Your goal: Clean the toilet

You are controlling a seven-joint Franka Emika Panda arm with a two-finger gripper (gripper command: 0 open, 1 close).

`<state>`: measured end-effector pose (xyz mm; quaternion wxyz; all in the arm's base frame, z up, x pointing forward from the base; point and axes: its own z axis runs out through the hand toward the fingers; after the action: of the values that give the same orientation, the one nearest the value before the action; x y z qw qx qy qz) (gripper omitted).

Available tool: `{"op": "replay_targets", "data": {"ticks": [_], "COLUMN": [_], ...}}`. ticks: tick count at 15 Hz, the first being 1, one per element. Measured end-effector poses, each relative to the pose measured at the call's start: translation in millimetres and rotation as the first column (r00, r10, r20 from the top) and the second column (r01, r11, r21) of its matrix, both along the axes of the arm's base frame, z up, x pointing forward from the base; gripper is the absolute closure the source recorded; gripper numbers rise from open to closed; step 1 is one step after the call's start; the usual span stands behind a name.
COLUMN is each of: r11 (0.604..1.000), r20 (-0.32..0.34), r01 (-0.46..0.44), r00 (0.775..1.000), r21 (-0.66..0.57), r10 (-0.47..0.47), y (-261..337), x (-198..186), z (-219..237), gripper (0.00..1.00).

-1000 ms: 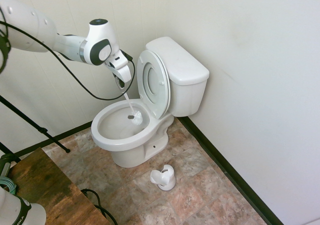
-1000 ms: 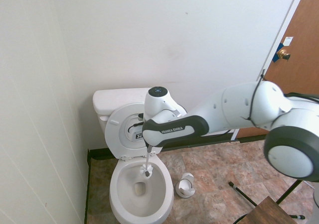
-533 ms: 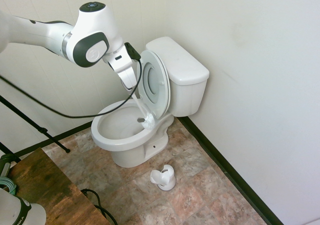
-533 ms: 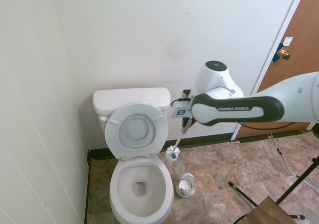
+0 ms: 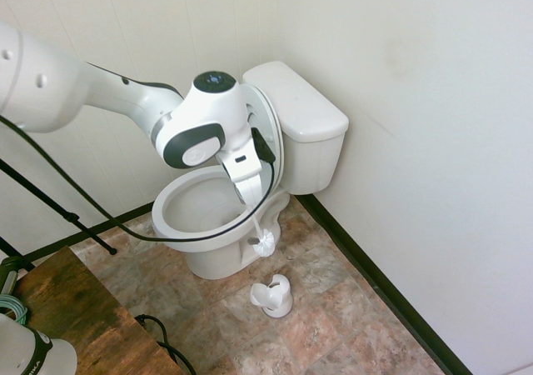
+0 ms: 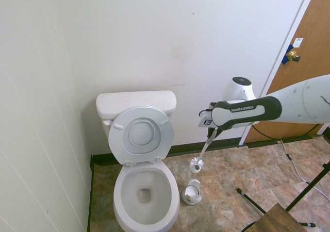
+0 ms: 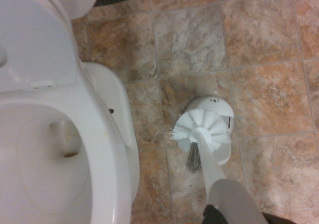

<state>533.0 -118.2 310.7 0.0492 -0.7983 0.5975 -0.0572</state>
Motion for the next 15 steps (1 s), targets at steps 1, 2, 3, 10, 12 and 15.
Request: {"op": "replay_targets", "data": {"ticks": [1, 2, 3, 10, 12, 15], "r11": [1.000, 1.000, 1.000, 0.998, 0.998, 0.997], "r20": [-0.017, -0.033, -0.046, -0.116, -0.118, -0.124], "r01": [0.008, 0.015, 0.019, 0.047, 0.054, 0.057], "r00": [1.000, 0.999, 0.999, 0.992, 0.992, 0.991], "r21": [0.007, 0.013, 0.022, 0.044, 0.043, 0.049], "r10": [-0.008, -0.014, -0.018, -0.042, -0.049, -0.051], "y": [-7.9, -16.2, -22.9, -45.2, -49.9, -54.5], "x": [6.7, 14.3, 21.9, 56.1, 58.1, 56.3], "z": [-20.4, -38.2, -53.2, -141.3, -147.2, -153.5], "gripper": [1.00, 1.00, 1.00, 1.00, 1.00, 1.00]}}
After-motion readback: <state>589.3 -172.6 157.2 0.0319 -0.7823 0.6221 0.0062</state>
